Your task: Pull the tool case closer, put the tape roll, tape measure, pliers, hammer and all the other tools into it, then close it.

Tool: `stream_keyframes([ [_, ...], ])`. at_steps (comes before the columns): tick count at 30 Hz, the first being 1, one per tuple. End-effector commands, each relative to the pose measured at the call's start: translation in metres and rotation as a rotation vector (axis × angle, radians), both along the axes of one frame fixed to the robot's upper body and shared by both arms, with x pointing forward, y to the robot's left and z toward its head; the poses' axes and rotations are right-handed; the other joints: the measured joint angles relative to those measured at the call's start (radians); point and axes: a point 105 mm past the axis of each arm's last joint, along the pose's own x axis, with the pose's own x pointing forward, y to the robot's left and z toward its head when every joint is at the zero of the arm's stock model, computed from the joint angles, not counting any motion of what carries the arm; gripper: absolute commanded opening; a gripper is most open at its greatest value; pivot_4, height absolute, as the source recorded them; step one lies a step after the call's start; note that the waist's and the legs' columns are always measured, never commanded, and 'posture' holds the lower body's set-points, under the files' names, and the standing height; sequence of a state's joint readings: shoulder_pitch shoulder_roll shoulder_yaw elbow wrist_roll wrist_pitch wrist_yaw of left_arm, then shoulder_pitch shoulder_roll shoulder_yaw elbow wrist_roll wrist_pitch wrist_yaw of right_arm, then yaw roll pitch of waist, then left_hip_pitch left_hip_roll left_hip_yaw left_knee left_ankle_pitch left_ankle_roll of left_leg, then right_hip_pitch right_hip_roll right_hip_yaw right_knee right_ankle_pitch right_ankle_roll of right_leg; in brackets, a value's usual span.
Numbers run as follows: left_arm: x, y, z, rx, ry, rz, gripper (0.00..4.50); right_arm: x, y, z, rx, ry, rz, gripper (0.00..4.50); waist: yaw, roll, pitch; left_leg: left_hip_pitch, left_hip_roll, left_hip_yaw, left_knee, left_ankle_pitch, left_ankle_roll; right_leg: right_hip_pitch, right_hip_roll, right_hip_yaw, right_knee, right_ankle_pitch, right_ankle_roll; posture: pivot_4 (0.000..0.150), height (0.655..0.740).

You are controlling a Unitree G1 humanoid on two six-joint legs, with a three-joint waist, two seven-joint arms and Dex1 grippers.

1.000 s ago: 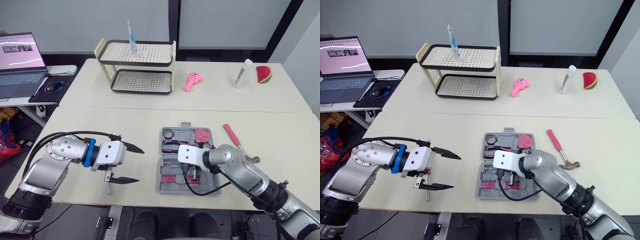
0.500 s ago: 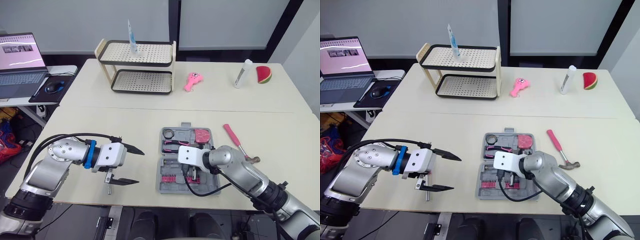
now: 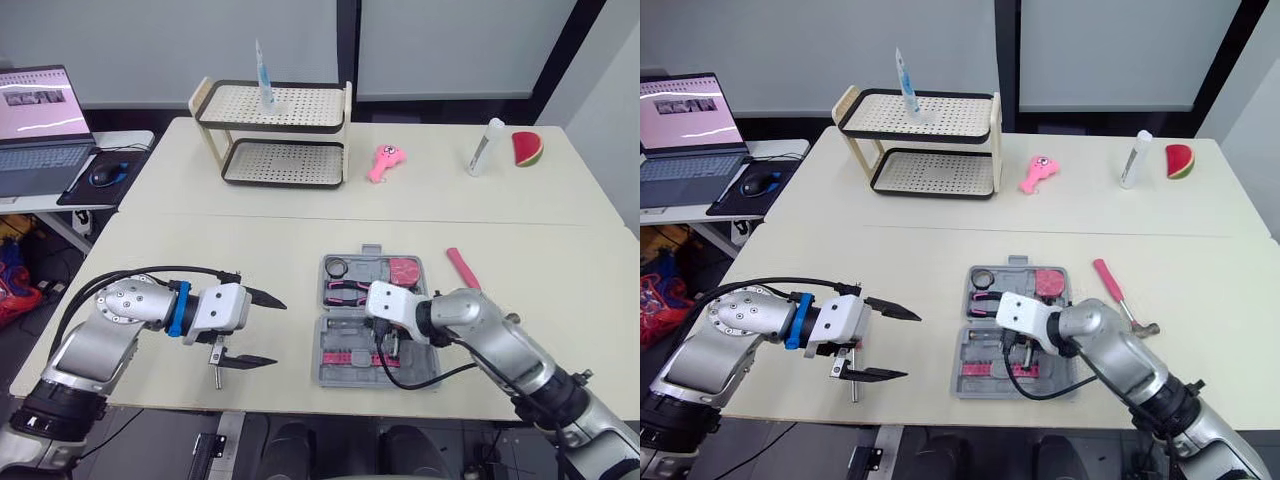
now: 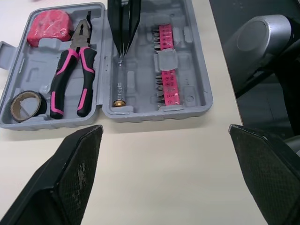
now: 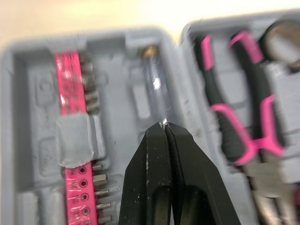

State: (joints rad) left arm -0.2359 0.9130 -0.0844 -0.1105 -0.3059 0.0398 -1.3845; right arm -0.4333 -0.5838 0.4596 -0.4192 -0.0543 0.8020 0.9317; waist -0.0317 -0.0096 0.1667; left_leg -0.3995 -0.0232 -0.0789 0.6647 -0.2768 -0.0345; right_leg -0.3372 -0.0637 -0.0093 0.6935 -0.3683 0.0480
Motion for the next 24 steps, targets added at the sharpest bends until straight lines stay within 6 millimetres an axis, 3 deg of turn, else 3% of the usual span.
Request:
stream_keyframes([
  [1, 0.011, 0.015, 0.027, -0.104, -0.025, 0.129, 4.50, -0.003, -0.027, 0.041, 0.097, -0.072, 0.011, 0.02, 0.003, 0.000, 0.000, 0.000, 0.000, 0.000, 0.000, 0.000, 0.000, 0.000, 0.000, 0.000, 0.000, 0.000, 0.000, 0.150, 0.7400],
  [2, 0.013, 0.023, 0.032, -0.123, -0.021, 0.174, 4.50, -0.002, -0.041, 0.050, 0.121, -0.093, -0.007, 0.02, 0.004, 0.000, 0.000, 0.000, 0.000, -0.001, 0.000, 0.000, 0.000, 0.001, 0.000, -0.001, 0.000, 0.000, 0.000, 0.150, 0.7400],
  [4, 0.016, 0.042, 0.037, -0.141, -0.015, 0.274, 4.50, 0.003, -0.076, 0.065, 0.169, -0.123, -0.085, 0.46, 0.004, 0.000, 0.000, 0.000, -0.001, -0.001, 0.000, 0.000, 0.000, 0.001, 0.000, 0.000, -0.002, 0.000, 0.000, 0.150, 0.7400],
  [6, 0.017, 0.062, 0.039, -0.159, -0.004, 0.381, 4.50, 0.001, -0.113, 0.068, 0.158, -0.137, -0.130, 0.78, 0.002, 0.000, 0.000, 0.000, 0.000, 0.000, -0.001, -0.002, 0.003, 0.001, 0.000, 0.000, -0.002, 0.000, 0.000, 0.150, 0.7400],
  [8, 0.017, 0.073, 0.041, -0.172, 0.001, 0.444, 4.50, -0.001, -0.135, 0.069, 0.155, -0.150, -0.163, 1.11, 0.002, 0.000, 0.000, 0.001, 0.000, 0.000, -0.001, -0.002, 0.004, 0.002, 0.000, 0.000, -0.003, 0.000, 0.000, 0.150, 0.7400],
  [12, 0.015, 0.123, 0.041, -0.174, -0.003, 0.656, 4.50, -0.005, -0.200, 0.070, 0.171, -0.155, -0.337, 1.72, 0.002, 0.000, 0.000, 0.001, 0.001, 0.001, -0.001, -0.002, 0.004, 0.002, 0.000, 0.000, -0.003, 0.000, 0.000, 0.150, 0.7400],
  [20, 0.004, 0.192, 0.016, -0.187, -0.002, 0.942, 4.50, -0.008, -0.263, 0.056, 0.218, -0.204, -0.592, 3.27, 0.000, 0.000, 0.000, 0.002, 0.001, 0.003, -0.001, -0.002, 0.004, 0.002, -0.001, 0.001, -0.003, 0.000, 0.000, 0.150, 0.7400],
  [24, 0.006, 0.214, 0.010, -0.211, -0.051, 1.059, 4.50, -0.010, -0.283, 0.048, 0.223, -0.231, -0.685, 4.47, 0.002, 0.000, 0.000, 0.002, 0.000, 0.004, -0.001, -0.002, 0.004, 0.002, -0.002, 0.001, -0.003, 0.000, 0.000, 0.150, 0.7400],
])
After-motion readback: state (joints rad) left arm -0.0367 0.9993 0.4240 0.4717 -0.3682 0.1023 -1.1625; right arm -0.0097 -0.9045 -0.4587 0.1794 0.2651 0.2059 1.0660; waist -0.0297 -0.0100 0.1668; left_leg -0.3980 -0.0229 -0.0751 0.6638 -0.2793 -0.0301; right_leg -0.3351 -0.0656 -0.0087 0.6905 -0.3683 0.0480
